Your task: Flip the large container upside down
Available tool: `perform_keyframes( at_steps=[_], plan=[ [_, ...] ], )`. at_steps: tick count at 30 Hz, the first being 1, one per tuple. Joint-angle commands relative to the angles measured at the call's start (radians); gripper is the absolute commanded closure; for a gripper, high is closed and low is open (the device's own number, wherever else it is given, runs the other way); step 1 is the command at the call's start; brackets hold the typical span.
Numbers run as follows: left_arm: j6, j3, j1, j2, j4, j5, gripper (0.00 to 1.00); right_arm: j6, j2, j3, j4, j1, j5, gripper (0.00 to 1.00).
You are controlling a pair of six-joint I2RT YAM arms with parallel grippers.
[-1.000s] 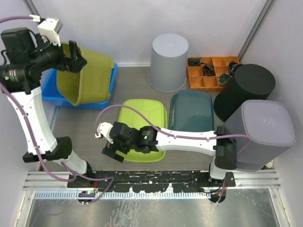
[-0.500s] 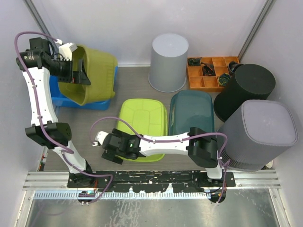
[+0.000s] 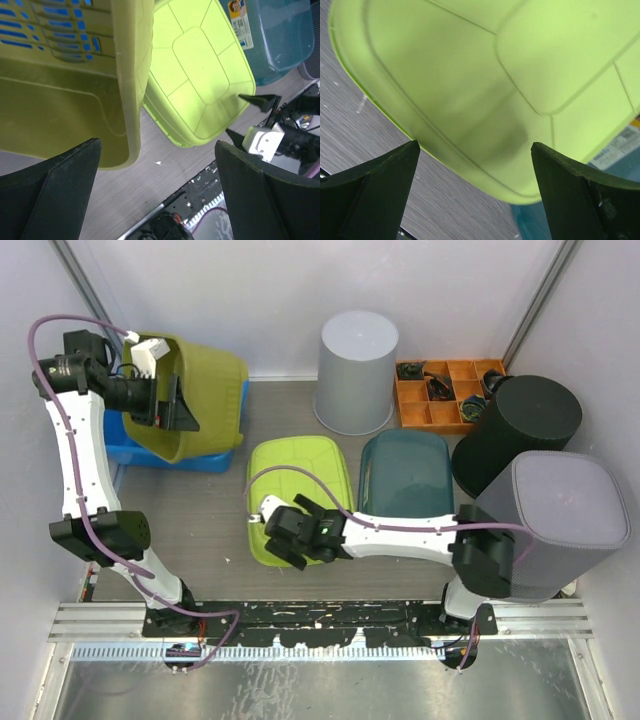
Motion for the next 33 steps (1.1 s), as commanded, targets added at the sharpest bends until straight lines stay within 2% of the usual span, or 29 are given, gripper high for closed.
perform_keyframes(
  at_steps=[1,4,7,9,12,14,15,16,20,27,33],
  plan=[
    [-0.031,-0.138,0.007,-0.039,0.113,0.03,0.01,0.027,-0.148,-0.041,-0.044,-0.033,0.063,0.0],
    [-0.087,-0.267,0.007,-0.087,0.268,0.012,0.02,0.041,-0.233,-0.057,-0.044,-0.044,0.046,0.0],
    [-0.153,-0.382,0.007,-0.126,0.428,0.017,0.11,0.066,-0.31,-0.061,-0.034,-0.045,0.021,0.0],
    [-0.207,-0.454,0.007,-0.152,0.539,0.031,0.26,0.084,-0.344,-0.061,-0.035,-0.045,0.016,0.0],
    [-0.254,-0.51,0.007,-0.17,0.611,0.07,0.52,0.102,-0.371,-0.057,-0.058,-0.045,0.027,0.0],
    [-0.269,-0.51,0.007,-0.174,0.613,0.091,0.79,0.111,-0.379,-0.053,-0.079,-0.045,0.043,0.0],
    [-0.273,-0.506,0.007,-0.177,0.605,0.095,0.96,0.115,-0.384,-0.051,-0.087,-0.044,0.054,0.0],
    [-0.275,-0.502,0.007,-0.184,0.598,0.095,1.0,0.115,-0.389,-0.051,-0.092,-0.045,0.06,0.0],
    [-0.22,-0.453,0.008,-0.257,0.532,0.09,1.0,0.124,-0.412,-0.039,-0.099,-0.044,0.099,0.0],
    [-0.059,-0.276,0.018,-0.486,0.376,0.062,1.0,0.094,-0.457,0.048,-0.085,-0.044,0.175,0.0],
    [-0.045,-0.108,0.018,-0.544,0.235,0.066,1.0,0.137,-0.434,0.209,-0.096,-0.053,0.339,0.0]
  ],
)
